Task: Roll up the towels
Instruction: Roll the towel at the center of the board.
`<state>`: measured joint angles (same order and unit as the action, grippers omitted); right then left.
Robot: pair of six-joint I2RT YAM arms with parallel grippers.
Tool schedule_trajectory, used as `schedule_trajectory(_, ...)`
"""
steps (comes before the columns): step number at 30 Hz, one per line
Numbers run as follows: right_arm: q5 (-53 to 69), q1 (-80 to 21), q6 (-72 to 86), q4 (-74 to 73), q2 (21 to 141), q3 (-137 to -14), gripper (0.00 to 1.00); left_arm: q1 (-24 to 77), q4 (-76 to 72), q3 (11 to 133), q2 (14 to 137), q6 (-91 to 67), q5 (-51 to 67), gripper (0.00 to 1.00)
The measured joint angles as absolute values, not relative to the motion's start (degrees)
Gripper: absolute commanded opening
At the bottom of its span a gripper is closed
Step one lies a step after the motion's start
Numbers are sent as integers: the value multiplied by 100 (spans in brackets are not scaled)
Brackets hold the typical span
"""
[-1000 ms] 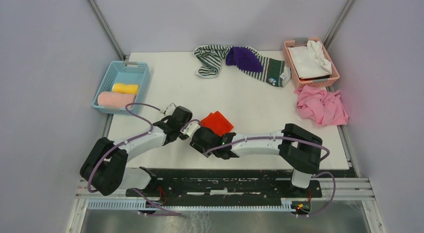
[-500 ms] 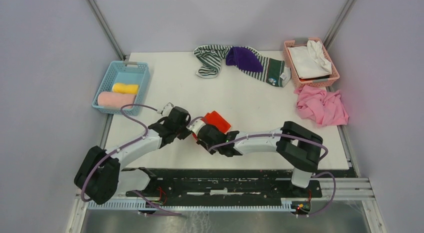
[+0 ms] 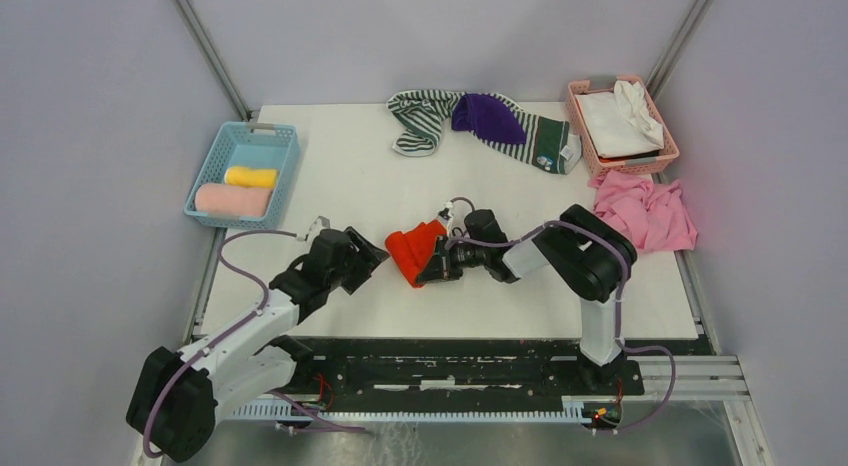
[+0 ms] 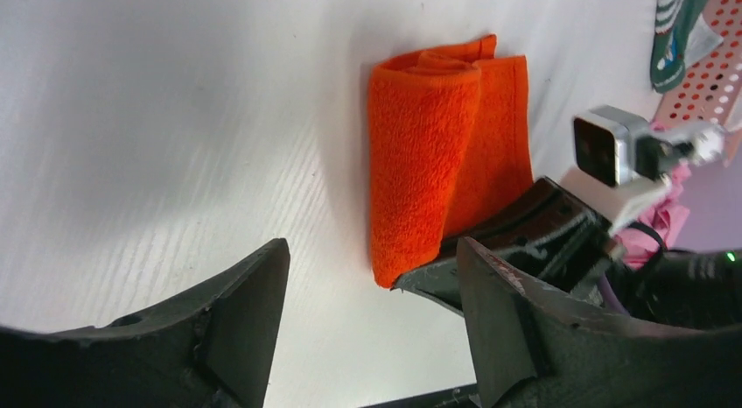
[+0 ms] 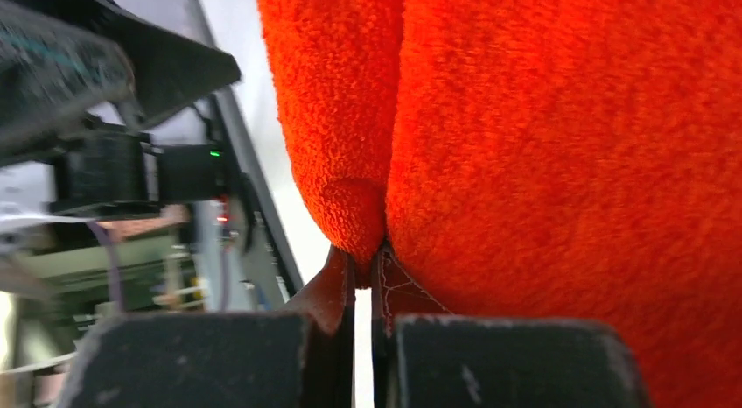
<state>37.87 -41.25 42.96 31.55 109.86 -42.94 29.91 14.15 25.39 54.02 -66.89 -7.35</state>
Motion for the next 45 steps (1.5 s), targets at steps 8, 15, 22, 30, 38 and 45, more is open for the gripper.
schedule_trajectory(8,5144,-3573,6396,4965,12044,-4217,1,2377,156,2294,6189,-6687,285,78)
schedule_trajectory(15,5448,-3481,6431,4355,12057,-4477,1,2198,-541,2652,7644,-6678,840,74)
schedule_trajectory(22,5428,-3472,5564,2600,11804,-5004,6,2198,-1278,3009,8608,-6687,1094,47)
schedule_trajectory(30,4528,-3535,3999,180,10925,-5516,35,2239,-1352,3015,8853,-6836,1068,25)
schedule_trajectory(38,2150,-4709,2290,-1999,9502,-6206,50,2421,-633,3247,8665,-6834,593,24)
schedule_trajectory(45,-224,-6173,1304,-2217,9308,-6528,53,2558,-21,3317,8399,-6836,268,24)
